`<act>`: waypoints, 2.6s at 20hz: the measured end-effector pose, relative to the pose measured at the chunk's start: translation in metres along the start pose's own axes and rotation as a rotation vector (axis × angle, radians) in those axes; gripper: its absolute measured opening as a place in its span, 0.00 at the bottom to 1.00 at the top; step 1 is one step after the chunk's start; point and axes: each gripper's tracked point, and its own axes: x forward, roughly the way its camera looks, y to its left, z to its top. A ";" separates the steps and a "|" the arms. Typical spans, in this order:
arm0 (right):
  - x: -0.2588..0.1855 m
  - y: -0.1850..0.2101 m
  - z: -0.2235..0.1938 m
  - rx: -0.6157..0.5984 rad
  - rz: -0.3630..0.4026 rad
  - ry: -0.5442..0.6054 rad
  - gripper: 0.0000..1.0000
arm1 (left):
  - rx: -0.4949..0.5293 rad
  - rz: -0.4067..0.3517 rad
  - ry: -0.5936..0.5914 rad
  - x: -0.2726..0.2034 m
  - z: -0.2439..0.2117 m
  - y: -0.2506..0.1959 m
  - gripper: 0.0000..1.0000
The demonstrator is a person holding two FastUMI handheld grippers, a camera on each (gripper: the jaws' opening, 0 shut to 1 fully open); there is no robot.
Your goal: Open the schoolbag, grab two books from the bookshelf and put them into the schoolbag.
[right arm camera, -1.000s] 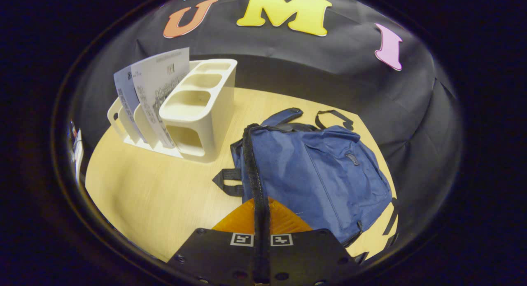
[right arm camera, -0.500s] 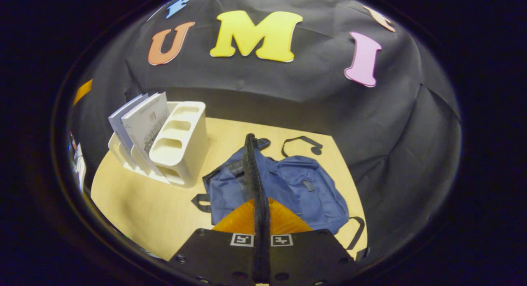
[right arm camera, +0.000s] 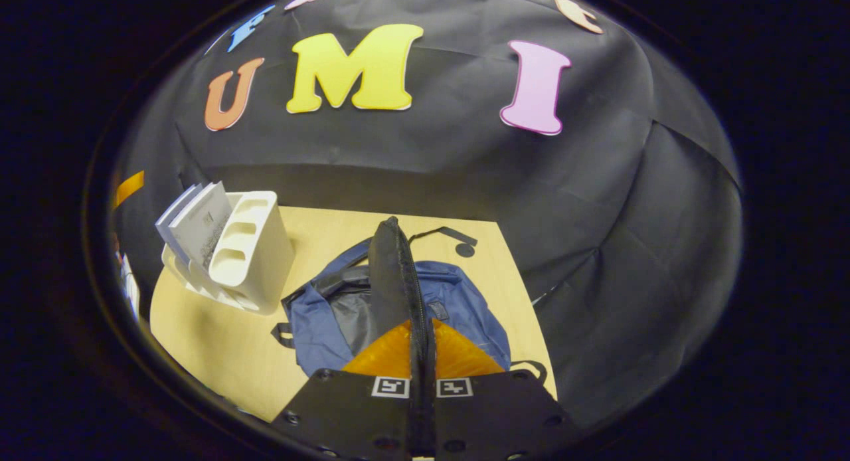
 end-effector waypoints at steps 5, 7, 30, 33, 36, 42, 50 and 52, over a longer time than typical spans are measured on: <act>0.004 -0.019 0.004 -0.015 0.021 0.012 0.00 | -0.001 -0.045 0.162 0.034 -0.010 -0.015 0.97; 0.005 -0.025 0.005 0.001 0.030 0.017 0.00 | 0.002 -0.058 0.224 0.049 -0.012 -0.019 0.97; 0.015 -0.042 -0.004 0.085 0.077 0.039 0.00 | -0.029 -0.033 1.061 0.122 -0.136 0.001 0.91; 0.015 -0.041 -0.003 0.084 0.080 0.037 0.00 | 0.003 -0.009 1.077 0.125 -0.137 0.004 0.71; 0.014 -0.041 -0.005 0.090 0.081 0.037 0.00 | 0.011 -0.001 1.098 0.124 -0.139 0.000 0.59; 0.012 -0.042 -0.007 0.102 0.085 0.031 0.00 | 0.029 0.023 1.118 0.112 -0.132 0.001 0.41; 0.010 -0.037 -0.007 0.089 0.095 0.027 0.00 | 0.071 -0.087 1.038 0.042 -0.074 0.005 0.42; 0.008 -0.036 -0.007 0.088 0.095 0.026 0.00 | 0.081 -0.098 0.995 0.016 -0.060 0.011 0.42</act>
